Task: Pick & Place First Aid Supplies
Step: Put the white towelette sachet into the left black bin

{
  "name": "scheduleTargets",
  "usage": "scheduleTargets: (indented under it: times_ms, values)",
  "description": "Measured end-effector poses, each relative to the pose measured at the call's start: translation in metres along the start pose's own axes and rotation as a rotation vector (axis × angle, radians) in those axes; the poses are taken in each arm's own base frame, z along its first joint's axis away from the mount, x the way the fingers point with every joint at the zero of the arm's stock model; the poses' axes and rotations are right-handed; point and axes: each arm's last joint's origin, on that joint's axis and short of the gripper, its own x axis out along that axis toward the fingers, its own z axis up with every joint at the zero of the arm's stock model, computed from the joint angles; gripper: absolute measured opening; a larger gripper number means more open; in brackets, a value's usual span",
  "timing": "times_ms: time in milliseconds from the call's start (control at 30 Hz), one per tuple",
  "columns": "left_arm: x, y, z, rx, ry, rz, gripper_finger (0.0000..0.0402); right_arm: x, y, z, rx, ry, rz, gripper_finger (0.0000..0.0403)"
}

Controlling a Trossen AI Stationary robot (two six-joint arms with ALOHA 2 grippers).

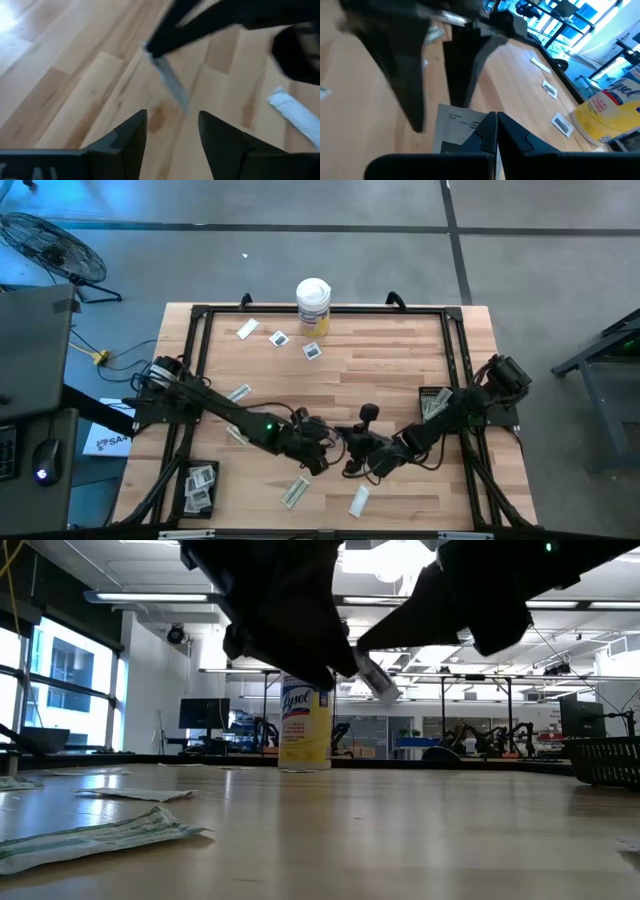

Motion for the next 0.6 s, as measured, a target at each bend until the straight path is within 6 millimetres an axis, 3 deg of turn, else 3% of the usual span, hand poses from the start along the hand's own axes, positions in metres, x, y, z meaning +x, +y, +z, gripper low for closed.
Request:
scheduleTargets:
  times_ms: [233, 600]
  values:
    - [0.0017, -0.0024, 0.0020, -0.014, -0.019, -0.026, 0.0175, -0.0003, 0.0006, 0.0014, 0.013, -0.011, 0.013, 0.0000]
    - [0.0018, 0.0004, 0.0049, -0.006, -0.110, 0.079, 0.0161, -0.0018, 0.0025, 0.0040, 0.031, -0.030, 0.046, 0.0000]
